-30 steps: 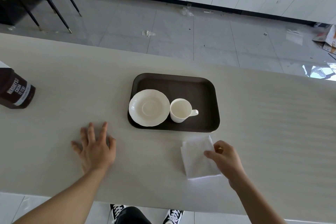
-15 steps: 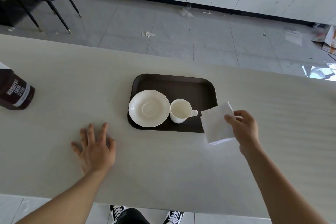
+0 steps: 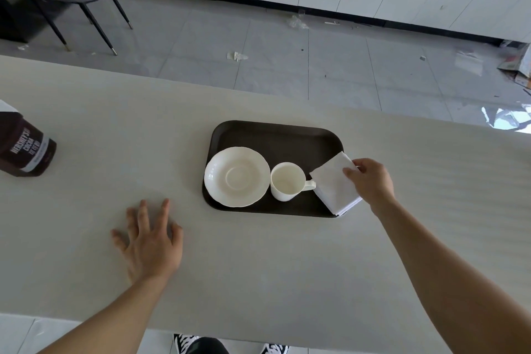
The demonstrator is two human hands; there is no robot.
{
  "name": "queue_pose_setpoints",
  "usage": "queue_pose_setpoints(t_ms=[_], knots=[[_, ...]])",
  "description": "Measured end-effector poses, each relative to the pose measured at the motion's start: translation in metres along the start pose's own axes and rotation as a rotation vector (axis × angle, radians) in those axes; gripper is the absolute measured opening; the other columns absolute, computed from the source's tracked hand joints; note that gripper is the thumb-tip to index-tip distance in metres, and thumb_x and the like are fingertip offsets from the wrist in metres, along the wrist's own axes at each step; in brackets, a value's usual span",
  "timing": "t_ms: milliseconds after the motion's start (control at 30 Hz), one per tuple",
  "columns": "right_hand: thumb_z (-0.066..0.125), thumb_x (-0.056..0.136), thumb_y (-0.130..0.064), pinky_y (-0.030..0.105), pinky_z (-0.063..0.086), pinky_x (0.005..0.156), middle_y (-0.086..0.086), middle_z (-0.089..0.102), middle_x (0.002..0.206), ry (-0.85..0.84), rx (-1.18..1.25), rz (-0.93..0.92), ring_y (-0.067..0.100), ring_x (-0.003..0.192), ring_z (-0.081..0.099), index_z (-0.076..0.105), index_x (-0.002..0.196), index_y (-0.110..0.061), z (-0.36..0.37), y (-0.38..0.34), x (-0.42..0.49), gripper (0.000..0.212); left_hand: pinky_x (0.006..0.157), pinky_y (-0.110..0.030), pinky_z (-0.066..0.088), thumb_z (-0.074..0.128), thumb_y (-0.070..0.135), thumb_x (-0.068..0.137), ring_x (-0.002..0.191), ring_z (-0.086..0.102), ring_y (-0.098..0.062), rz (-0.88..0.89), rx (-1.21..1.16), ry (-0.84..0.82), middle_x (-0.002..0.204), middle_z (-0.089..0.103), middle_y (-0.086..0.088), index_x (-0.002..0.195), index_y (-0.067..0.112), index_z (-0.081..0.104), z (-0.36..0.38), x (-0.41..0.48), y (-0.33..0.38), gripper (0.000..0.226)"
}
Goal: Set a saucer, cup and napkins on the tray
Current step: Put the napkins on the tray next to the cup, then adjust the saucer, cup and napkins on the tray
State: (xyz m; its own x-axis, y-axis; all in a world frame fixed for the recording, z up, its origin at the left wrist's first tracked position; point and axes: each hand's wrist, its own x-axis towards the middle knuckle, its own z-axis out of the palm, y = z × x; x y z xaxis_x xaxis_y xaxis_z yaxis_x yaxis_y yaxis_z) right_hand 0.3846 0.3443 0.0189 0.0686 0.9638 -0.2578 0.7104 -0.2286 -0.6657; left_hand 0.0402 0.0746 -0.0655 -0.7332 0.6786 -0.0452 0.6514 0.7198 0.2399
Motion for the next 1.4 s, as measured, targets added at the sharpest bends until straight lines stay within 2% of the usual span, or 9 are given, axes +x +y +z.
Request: queue_pose_setpoints(t_ms=[100, 200, 333, 467, 767, 867, 1000, 1200, 1400], knots=[[0.07, 0.088, -0.027, 0.034, 0.048, 0.081, -0.002, 0.068, 0.111, 0.018, -0.041, -0.023, 0.024, 0.101, 0.064, 0.065, 0.122, -0.018, 0.001, 0.004, 0.001, 0.036, 0.115, -0.065, 0.008, 0.036, 0.044, 0.084, 0.15, 0.017, -0.035, 0.008, 0.007, 0.004, 0.158, 0.031, -0.013, 0.146, 0.034, 0.043, 0.002, 0.001, -0.002, 0.062], [0.068, 0.088, -0.022, 0.03, 0.044, 0.082, 0.0, 0.066, 0.121, 0.067, -0.077, -0.099, 0.02, 0.108, 0.063, 0.068, 0.117, -0.018, 0.002, 0.007, -0.002, 0.029, 0.115, -0.065, 0.009, 0.035, 0.045, 0.085, 0.149, 0.018, -0.036, 0.01, 0.017, 0.013, 0.158, 0.032, -0.014, 0.145, 0.034, 0.043, 0.004, 0.001, -0.003, 0.062], [0.066, 0.089, -0.016, 0.027, 0.041, 0.078, 0.0, 0.067, 0.115, 0.117, -0.093, -0.208, 0.02, 0.101, 0.064, 0.071, 0.11, -0.02, 0.004, 0.004, -0.009, 0.022, 0.114, -0.066, 0.011, 0.034, 0.045, 0.084, 0.148, 0.021, -0.036, 0.011, 0.029, 0.025, 0.156, 0.034, -0.013, 0.144, 0.035, 0.044, 0.007, 0.002, -0.004, 0.061], [0.066, 0.088, -0.01, 0.027, 0.046, 0.08, -0.002, 0.071, 0.107, 0.095, -0.048, -0.297, 0.015, 0.092, 0.065, 0.072, 0.105, -0.019, 0.011, -0.012, -0.015, 0.02, 0.114, -0.065, 0.011, 0.033, 0.046, 0.085, 0.148, 0.021, -0.035, 0.014, 0.041, 0.027, 0.157, 0.034, -0.013, 0.144, 0.036, 0.042, 0.009, 0.002, -0.006, 0.061], [0.069, 0.087, -0.02, 0.024, 0.048, 0.079, -0.009, 0.071, 0.088, -0.098, -0.046, -0.419, 0.011, 0.084, 0.065, 0.074, 0.1, -0.021, 0.038, -0.081, 0.002, 0.014, 0.117, -0.061, 0.007, 0.035, 0.043, 0.085, 0.15, 0.018, -0.032, -0.01, 0.022, 0.017, 0.159, 0.032, -0.01, 0.145, 0.037, 0.042, 0.005, 0.001, -0.002, 0.061], [0.069, 0.089, -0.025, 0.019, 0.044, 0.068, -0.009, 0.069, 0.087, -0.208, -0.161, -0.436, 0.013, 0.084, 0.063, 0.074, 0.102, -0.021, 0.052, -0.102, 0.012, 0.014, 0.117, -0.061, 0.007, 0.034, 0.044, 0.085, 0.15, 0.017, -0.032, -0.007, 0.033, 0.006, 0.159, 0.031, -0.01, 0.145, 0.038, 0.04, 0.006, 0.001, -0.004, 0.061], [0.066, 0.091, -0.027, 0.027, 0.048, 0.075, -0.003, 0.072, 0.088, -0.381, -0.332, -0.488, 0.018, 0.085, 0.066, 0.074, 0.103, -0.018, 0.074, -0.124, 0.018, 0.017, 0.116, -0.062, 0.01, 0.035, 0.043, 0.085, 0.15, 0.02, -0.034, -0.002, 0.042, 0.009, 0.158, 0.033, -0.01, 0.145, 0.038, 0.041, 0.007, 0.003, -0.005, 0.061], [0.067, 0.09, -0.029, 0.036, 0.057, 0.082, -0.005, 0.069, 0.077, -0.522, -0.466, -0.478, 0.023, 0.086, 0.069, 0.078, 0.098, -0.016, 0.105, -0.141, 0.02, 0.018, 0.116, -0.063, 0.011, 0.037, 0.042, 0.085, 0.149, 0.023, -0.035, 0.004, 0.043, 0.01, 0.158, 0.035, -0.011, 0.144, 0.038, 0.043, 0.004, 0.002, -0.003, 0.06], [0.069, 0.09, -0.031, 0.032, 0.053, 0.074, -0.005, 0.066, 0.074, -0.591, -0.58, -0.477, 0.019, 0.074, 0.063, 0.075, 0.101, -0.014, 0.126, -0.144, 0.019, 0.022, 0.117, -0.062, 0.01, 0.038, 0.042, 0.086, 0.15, 0.021, -0.033, -0.005, 0.039, -0.001, 0.159, 0.033, -0.01, 0.145, 0.039, 0.042, 0.004, 0.002, -0.003, 0.059]])
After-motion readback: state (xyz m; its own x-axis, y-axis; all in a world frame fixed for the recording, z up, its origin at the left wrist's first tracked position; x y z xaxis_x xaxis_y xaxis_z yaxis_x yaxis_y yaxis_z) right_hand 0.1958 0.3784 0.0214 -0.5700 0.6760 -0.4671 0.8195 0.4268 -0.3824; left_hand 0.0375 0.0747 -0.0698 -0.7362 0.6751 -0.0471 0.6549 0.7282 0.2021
